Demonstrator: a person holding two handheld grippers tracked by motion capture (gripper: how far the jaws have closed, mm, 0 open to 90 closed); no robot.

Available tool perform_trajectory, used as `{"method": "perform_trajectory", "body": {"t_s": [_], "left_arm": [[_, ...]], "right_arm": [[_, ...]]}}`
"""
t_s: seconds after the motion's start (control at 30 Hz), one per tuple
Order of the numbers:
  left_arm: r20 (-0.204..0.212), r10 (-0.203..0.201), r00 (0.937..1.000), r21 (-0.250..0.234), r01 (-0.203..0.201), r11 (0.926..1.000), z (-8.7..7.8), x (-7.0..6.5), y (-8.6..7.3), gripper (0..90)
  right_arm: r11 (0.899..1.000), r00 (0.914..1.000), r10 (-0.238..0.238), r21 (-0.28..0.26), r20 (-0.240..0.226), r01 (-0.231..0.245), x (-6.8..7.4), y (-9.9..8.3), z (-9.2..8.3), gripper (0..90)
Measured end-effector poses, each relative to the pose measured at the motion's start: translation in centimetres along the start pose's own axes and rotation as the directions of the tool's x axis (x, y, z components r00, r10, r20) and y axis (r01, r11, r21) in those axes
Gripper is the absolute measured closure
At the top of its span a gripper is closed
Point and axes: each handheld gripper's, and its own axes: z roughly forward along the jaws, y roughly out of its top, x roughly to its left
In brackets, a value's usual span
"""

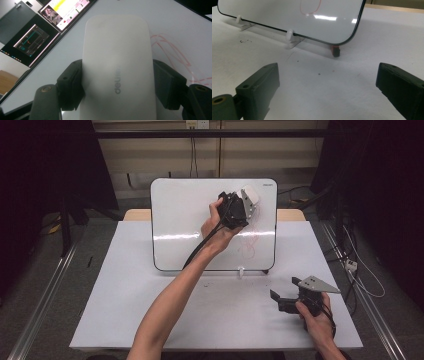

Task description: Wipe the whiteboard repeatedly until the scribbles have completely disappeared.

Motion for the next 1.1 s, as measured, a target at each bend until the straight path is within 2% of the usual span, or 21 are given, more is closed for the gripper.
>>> {"method": "perform_trajectory", "body": {"t_s": [0.1, 0.17, 0.4, 0.7, 0.93, 1.1], "left_arm": [[-0.012, -0.020, 0.9997, -0.023, 0.020, 0.9995, 0.1, -0.3, -0.3, 31.1], [-0.018, -0.018, 0.9997, -0.035, 0.017, 0.9993, 0.0, -0.4, -0.4, 31.0], [-0.006, 0.015, 0.9999, -0.028, -0.016, 0.9995, 0.0, -1.2, -0.5, 31.1], [0.007, 0.070, 0.9976, -0.041, -0.069, 0.9968, -0.5, -4.0, -1.1, 31.1], [0.035, 0.063, 0.9974, -0.039, -0.061, 0.9974, -0.4, -3.5, -1.0, 31.1], [0.030, 0.059, 0.9978, -0.027, -0.058, 0.9979, -0.1, -2.7, -0.2, 31.1]], "right_arm": [[1.000, 1.0000, -0.007, 0.004, -0.005, 0.007, 0.1, 0.0, 0.1, 4.8], [1.000, 0.9999, -0.007, 0.003, -0.008, 0.007, 0.2, 0.0, 0.1, 4.8], [1.000, 1.0000, -0.005, 0.008, -0.005, 0.005, 0.1, 0.0, 0.3, 4.6], [1.000, 0.9999, -0.010, 0.013, -0.006, 0.010, 0.2, 0.0, 0.4, 4.6], [1.000, 0.9999, -0.010, 0.007, -0.006, 0.010, 0.2, 0.0, 0.3, 4.6], [1.000, 1.0000, -0.006, 0.005, -0.006, 0.006, 0.1, 0.0, 0.1, 4.6]]}}
